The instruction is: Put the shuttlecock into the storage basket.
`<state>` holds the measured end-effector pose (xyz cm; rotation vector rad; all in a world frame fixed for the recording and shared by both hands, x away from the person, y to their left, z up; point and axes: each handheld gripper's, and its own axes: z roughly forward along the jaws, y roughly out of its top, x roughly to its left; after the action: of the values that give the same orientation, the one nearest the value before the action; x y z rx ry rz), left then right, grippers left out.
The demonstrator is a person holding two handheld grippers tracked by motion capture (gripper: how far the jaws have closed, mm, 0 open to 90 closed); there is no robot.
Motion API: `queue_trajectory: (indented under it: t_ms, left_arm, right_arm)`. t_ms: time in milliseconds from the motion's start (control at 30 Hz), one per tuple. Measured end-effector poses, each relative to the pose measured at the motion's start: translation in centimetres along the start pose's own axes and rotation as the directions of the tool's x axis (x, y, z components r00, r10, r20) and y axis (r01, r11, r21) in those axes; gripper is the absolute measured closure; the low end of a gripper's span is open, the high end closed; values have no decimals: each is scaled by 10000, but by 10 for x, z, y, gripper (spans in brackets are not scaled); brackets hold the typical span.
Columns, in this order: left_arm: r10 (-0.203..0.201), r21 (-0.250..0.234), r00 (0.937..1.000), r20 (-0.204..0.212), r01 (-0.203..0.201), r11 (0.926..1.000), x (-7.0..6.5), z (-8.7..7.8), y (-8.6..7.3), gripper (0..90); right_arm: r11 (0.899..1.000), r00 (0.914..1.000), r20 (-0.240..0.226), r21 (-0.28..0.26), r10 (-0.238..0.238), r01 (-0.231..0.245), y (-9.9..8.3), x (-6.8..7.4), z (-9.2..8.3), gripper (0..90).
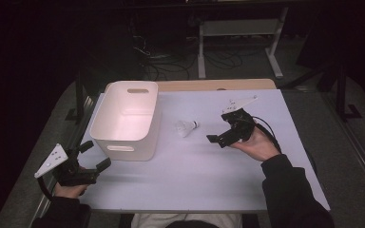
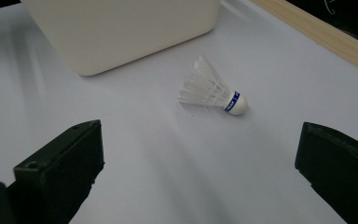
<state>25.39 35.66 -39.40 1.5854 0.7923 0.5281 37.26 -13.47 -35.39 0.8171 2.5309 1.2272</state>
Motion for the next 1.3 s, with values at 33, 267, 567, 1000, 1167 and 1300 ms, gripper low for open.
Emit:
queue_trajectory:
  t_ms: [33,267,567,1000,1167,1300]
  left_arm:
    - [3,0,10000,3,-3,10000,0,0,0,0]
    - [2,-2,10000,14,-2,10000,0,0,0,0]
    - [6,0,10000,37,-6,10000,0,0,0,0]
    - [-9,-34,10000,14,9,10000,0,0,0,0]
    - [-18,-42,10000,29,18,10000,0,0,0,0]
    - [-51,-63,10000,32,51,10000,1,0,0,0]
  right_arm:
    - [10000,10000,-12,16,-12,12,1,0,1,6]
    - [9997,9996,-199,126,-191,194,12,3,12,8]
    - [9985,9982,-466,393,-368,387,22,8,29,12]
    - [9977,9974,-593,520,-408,439,29,5,42,76]
    - [9956,9953,-908,839,-342,418,31,2,55,135]
    - [9939,9933,-1120,1033,-274,391,30,1,66,155]
